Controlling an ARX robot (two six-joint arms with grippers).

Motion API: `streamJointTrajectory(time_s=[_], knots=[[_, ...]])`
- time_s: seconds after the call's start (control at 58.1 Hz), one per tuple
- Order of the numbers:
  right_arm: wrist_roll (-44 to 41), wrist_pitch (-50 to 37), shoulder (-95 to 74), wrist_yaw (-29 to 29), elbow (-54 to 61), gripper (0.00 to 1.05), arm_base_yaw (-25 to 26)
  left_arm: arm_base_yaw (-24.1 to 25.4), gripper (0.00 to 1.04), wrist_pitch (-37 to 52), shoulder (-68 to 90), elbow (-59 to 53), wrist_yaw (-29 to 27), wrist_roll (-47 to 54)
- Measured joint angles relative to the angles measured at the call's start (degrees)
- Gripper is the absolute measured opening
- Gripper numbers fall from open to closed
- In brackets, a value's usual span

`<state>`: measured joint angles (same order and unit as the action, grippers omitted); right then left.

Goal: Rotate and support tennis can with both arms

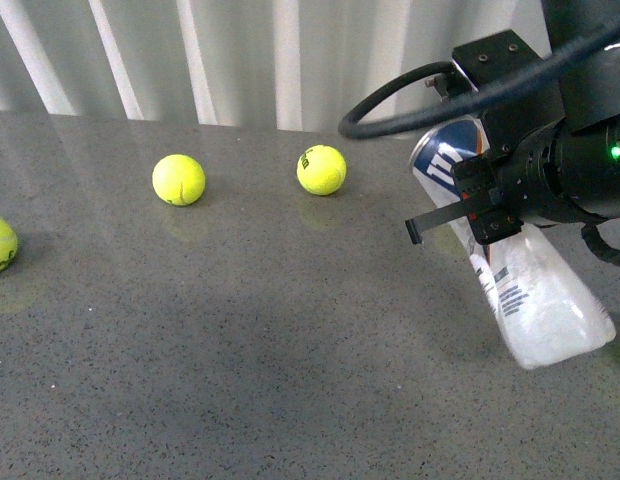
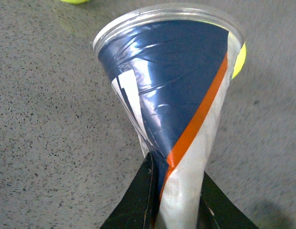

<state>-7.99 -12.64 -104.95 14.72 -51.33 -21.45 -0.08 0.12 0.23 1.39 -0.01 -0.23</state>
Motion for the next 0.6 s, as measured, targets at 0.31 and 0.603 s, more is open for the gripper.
streamJointTrajectory(time_s=[0.31, 0.603], knots=[[-37.2, -21.4, 5.2, -3.3, 10.9, 0.11, -3.6, 0.0, 0.98, 0.0, 0.0, 0.0, 0.0, 0.0], [-58.5, -31.6, -1.6, -6.0, 13.5, 0.08, -4.0, 0.0, 0.98, 0.0, 0.0, 0.0, 0.0, 0.0]])
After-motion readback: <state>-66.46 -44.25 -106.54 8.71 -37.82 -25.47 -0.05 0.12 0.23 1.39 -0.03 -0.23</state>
